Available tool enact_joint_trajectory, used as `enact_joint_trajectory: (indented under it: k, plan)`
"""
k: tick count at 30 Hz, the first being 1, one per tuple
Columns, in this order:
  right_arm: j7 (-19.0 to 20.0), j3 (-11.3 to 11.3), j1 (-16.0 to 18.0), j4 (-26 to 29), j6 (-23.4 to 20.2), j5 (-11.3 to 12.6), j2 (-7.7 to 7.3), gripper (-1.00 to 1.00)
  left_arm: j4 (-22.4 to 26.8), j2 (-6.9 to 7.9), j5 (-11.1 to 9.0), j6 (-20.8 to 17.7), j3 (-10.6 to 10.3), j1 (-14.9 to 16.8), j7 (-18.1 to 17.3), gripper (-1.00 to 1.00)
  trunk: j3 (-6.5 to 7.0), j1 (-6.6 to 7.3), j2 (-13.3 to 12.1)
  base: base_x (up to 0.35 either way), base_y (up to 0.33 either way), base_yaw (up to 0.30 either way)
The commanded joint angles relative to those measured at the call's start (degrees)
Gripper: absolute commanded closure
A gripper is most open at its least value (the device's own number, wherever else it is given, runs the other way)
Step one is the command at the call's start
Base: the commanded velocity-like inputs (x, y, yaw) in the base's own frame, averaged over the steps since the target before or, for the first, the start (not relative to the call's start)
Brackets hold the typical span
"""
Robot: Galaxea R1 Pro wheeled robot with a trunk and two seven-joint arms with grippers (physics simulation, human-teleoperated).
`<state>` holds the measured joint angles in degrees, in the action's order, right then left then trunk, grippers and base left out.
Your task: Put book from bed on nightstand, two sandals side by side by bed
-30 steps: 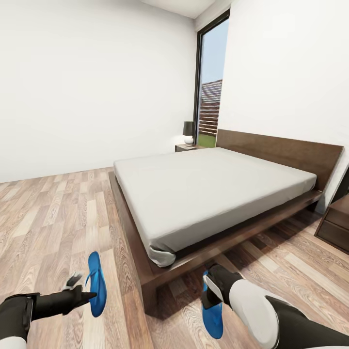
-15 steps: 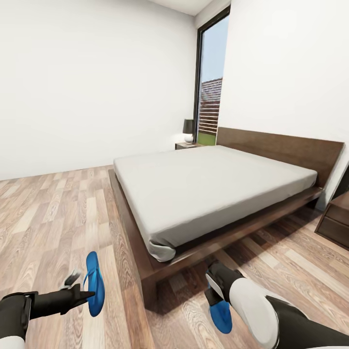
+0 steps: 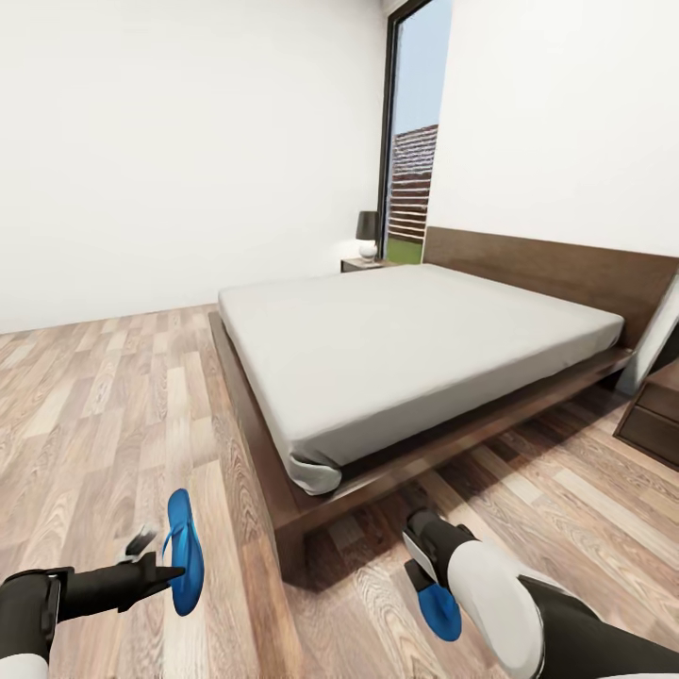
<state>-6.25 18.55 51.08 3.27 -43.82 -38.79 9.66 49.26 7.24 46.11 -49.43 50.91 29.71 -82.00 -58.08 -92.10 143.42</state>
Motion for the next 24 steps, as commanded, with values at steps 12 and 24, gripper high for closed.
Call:
enact_joint_trajectory:
  k: [12,24]
  plan:
    - [-0.5,0.1,0.0,0.1,-0.1,0.2,0.00,1.00,0.0,-0.01,0.6,-0.5,0.2,0.1,-0.5,1.00,-2.98,-0.29,0.2,0.000,0.000,0.155]
    - [-0.5,0.0,0.0,0.2,-0.1,0.2,0.01,1.00,0.0,0.06,0.7,-0.3,0.3,0.1,-0.5,1.00,-6.08,-0.60,0.4,0.000,0.000,0.249]
